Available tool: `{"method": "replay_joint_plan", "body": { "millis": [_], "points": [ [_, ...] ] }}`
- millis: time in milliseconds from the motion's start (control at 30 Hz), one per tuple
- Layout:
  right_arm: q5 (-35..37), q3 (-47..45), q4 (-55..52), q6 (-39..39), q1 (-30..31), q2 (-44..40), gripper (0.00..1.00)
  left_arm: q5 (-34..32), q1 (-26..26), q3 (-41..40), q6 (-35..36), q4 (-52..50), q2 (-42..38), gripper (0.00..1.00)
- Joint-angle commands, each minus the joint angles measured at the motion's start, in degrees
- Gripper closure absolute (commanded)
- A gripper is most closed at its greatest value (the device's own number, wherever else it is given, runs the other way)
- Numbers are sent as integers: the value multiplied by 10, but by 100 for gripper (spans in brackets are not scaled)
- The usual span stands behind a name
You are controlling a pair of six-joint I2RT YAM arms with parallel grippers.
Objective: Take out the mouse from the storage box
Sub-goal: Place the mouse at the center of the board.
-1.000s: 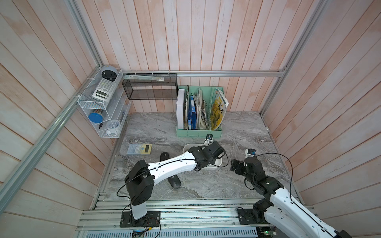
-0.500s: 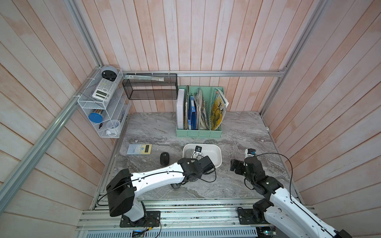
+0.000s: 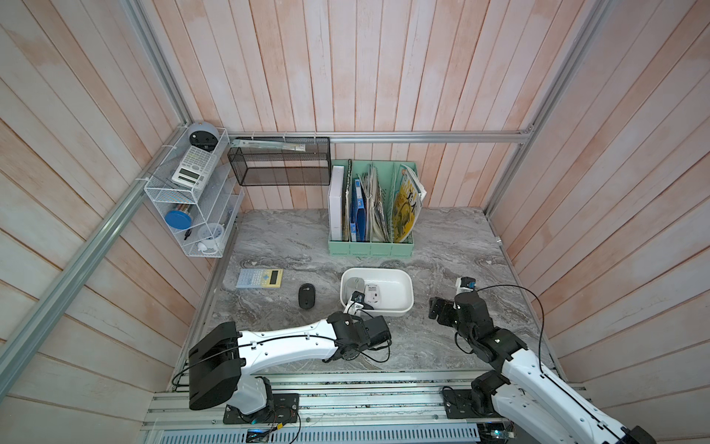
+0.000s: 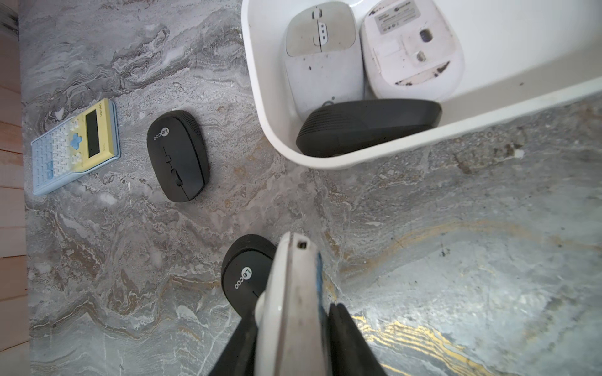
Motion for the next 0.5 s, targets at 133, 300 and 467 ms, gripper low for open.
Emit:
{"method": "replay_joint_plan", "body": {
  "millis": [133, 300, 467],
  "points": [
    [6, -5, 1, -2, -2, -16, 5, -19, -13, 26, 7, 4, 66, 73],
    [10, -6, -1, -2, -3, -21, 5, -18, -24, 41, 17, 8, 104, 73],
    [13, -6, -1, -1, -3, -23, 5, -10, -27, 53, 25, 13, 134, 73]
  ]
}}
